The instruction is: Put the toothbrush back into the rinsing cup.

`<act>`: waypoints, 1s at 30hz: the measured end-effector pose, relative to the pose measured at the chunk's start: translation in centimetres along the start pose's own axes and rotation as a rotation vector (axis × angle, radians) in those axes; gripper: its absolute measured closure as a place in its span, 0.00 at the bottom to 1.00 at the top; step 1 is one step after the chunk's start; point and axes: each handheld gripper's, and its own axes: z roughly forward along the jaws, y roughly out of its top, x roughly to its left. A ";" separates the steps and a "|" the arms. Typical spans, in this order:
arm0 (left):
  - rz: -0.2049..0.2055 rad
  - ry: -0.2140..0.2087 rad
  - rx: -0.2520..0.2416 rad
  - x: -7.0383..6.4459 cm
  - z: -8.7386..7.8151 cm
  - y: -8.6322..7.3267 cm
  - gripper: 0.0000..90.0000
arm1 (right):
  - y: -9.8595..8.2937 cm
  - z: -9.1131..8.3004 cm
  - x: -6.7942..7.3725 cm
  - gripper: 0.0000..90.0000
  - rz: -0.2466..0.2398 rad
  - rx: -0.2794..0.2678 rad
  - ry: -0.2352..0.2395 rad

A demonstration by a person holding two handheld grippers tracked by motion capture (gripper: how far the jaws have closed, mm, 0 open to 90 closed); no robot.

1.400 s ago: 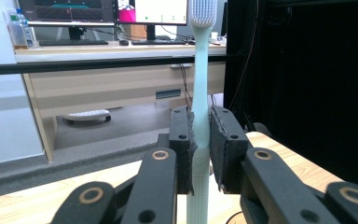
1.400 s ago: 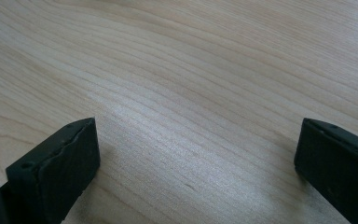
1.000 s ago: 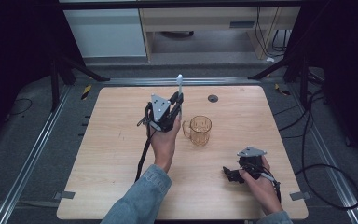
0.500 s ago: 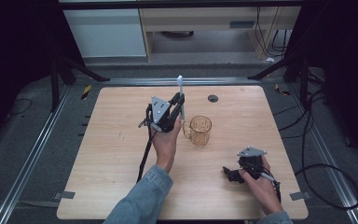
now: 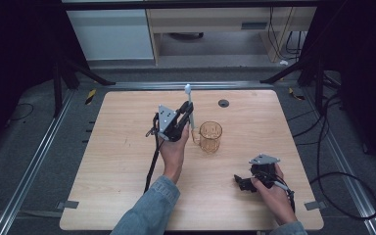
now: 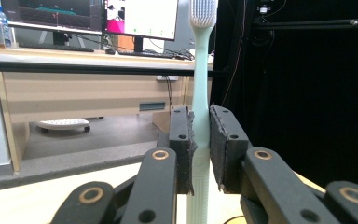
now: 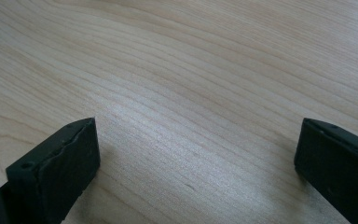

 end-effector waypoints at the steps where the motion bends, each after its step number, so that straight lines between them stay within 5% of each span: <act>1: -0.004 -0.001 -0.004 0.1 0.0 -0.1 0.88 | 0.0 0.0 0.0 0.00 0.001 0.000 0.000; 30: -0.024 -0.031 -0.032 -0.1 0.7 -1.1 0.88 | 0.0 0.0 0.0 0.00 -0.002 -0.002 0.002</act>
